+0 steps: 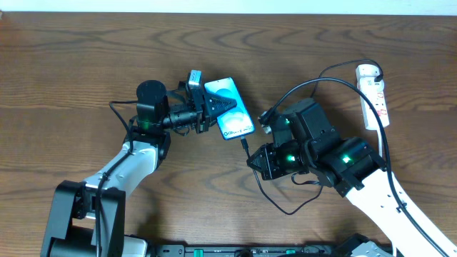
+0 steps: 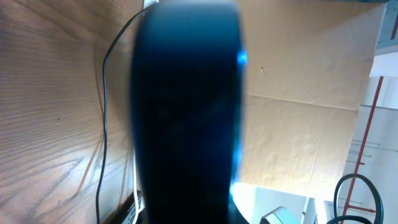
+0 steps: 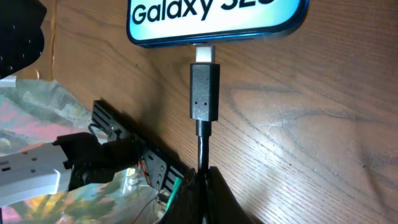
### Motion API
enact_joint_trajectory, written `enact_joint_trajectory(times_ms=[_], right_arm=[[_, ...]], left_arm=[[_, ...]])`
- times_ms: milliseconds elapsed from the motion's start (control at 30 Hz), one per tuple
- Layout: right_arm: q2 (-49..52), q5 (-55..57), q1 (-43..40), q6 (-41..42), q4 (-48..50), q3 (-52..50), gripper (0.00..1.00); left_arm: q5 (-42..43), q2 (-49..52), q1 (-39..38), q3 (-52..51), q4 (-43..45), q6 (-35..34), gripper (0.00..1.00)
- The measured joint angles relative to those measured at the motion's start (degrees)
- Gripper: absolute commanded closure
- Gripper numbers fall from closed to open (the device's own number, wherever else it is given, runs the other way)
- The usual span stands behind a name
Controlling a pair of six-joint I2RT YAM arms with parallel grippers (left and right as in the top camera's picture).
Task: Plug charger to phone and switch on socket
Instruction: 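Align the USB-C plug under the phone's bottom port with right gripper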
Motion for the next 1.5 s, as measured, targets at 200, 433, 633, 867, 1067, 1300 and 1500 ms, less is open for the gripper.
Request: enact_joint_trajectory(times_ms=[200,433,633,867,1067,1300,1500], right_arm=[[0.0,0.42,0.37,0.0,0.02,0.0,0.99],[0.31,0.76,1.38,0.0,0.04,0.0,0.99],[0.31,1.88,1.4,0.0,0.22,0.0,0.99],[0.31,2.08,1.49,-0.02,0.98,0.0,0.99],[0.31,2.08,1.55,-0.02,1.09,0.0,0.99],[0.31,2.1,1.6,-0.02,1.11,0.0,0.99],[0.31,2.1,1.6,-0.02,1.11,0.0,0.99]], left_arm=[[0.0,0.0,0.0,0.0,0.0,0.0,0.93],[0.0,0.0,0.0,0.0,0.0,0.0,0.93],[0.0,0.0,0.0,0.0,0.0,0.22,0.93],[-0.02,0.0,0.0,0.0,0.02,2.58,0.93],[-0.02,0.0,0.0,0.0,0.02,2.21,0.93],[-0.02,0.0,0.0,0.0,-0.02,0.37,0.93],[0.0,0.0,0.0,0.0,-0.02,-0.52,0.93]])
